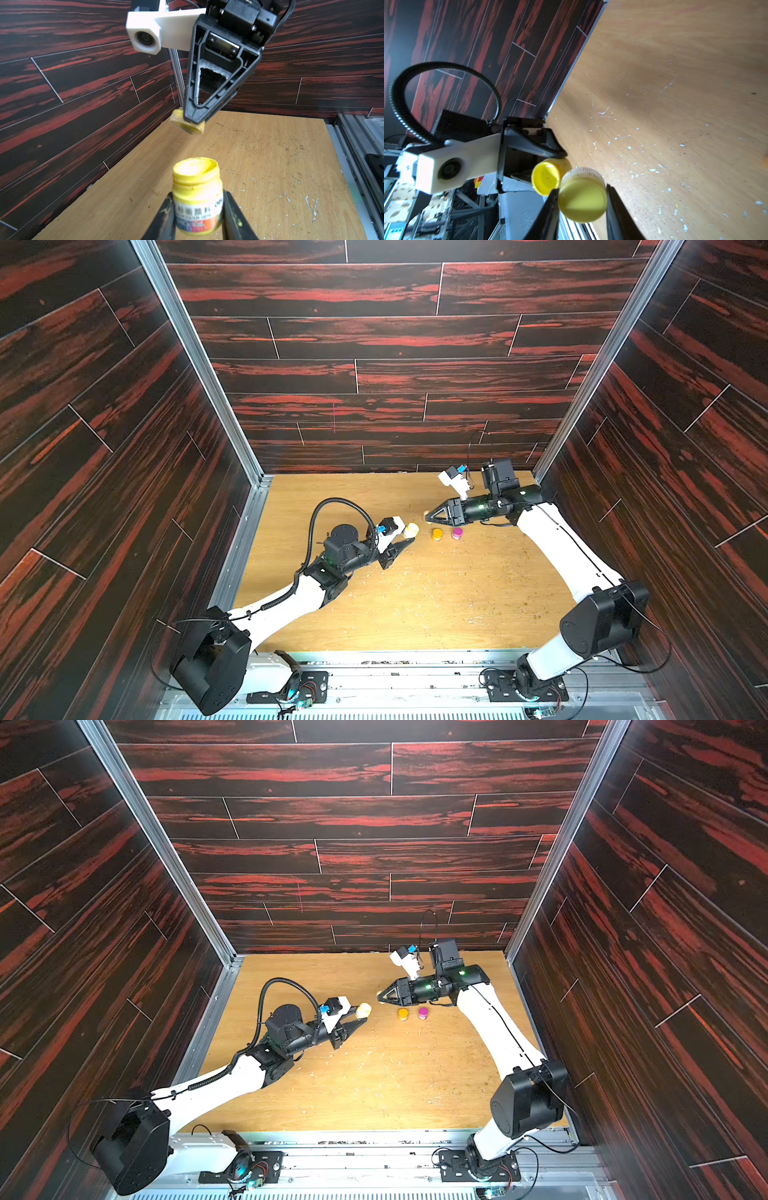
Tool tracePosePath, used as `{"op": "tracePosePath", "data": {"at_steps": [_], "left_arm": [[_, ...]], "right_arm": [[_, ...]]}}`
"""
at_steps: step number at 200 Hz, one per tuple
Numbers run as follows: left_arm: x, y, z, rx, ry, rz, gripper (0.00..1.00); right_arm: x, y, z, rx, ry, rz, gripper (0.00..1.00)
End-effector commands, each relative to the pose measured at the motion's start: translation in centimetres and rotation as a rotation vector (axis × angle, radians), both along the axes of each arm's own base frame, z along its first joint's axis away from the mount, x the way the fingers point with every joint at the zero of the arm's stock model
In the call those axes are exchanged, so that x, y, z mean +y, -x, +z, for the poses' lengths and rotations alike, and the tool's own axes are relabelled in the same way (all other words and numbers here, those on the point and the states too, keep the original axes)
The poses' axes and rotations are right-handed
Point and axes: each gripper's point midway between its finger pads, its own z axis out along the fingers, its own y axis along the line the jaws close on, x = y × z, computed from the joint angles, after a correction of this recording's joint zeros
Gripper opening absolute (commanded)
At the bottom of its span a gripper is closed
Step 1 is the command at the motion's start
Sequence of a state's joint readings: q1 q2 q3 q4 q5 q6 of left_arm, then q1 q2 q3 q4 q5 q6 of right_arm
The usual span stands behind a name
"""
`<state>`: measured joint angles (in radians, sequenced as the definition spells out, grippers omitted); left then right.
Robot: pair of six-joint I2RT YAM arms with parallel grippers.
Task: Close the paint jar lid
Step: Close the lid on the paint jar.
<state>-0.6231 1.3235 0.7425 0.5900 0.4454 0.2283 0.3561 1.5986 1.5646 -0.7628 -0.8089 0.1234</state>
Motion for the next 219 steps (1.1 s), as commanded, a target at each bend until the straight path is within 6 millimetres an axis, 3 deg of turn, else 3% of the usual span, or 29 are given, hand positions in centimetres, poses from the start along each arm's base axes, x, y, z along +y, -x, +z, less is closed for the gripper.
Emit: {"op": "tracePosePath", "data": {"at_steps": [1,55,219], "left_arm": [[-0.4,0.0,1.0,-0.027,0.003,-0.018,0.28],[-0.5,0.1,1.0,-0.027,0.001,-0.017,0.28],[-0.6,0.3,0.9,-0.030,-0.017,-0.026,0.27]], "right_arm": [[0.9,1.0,1.1,-0.009,-0.028,0.056,0.27],[1.7,2.4,0.1,0.000,-0.002,0.098,0.27],[3.8,3.9,-1.6,0.005,0.061,0.186,0.27]]}}
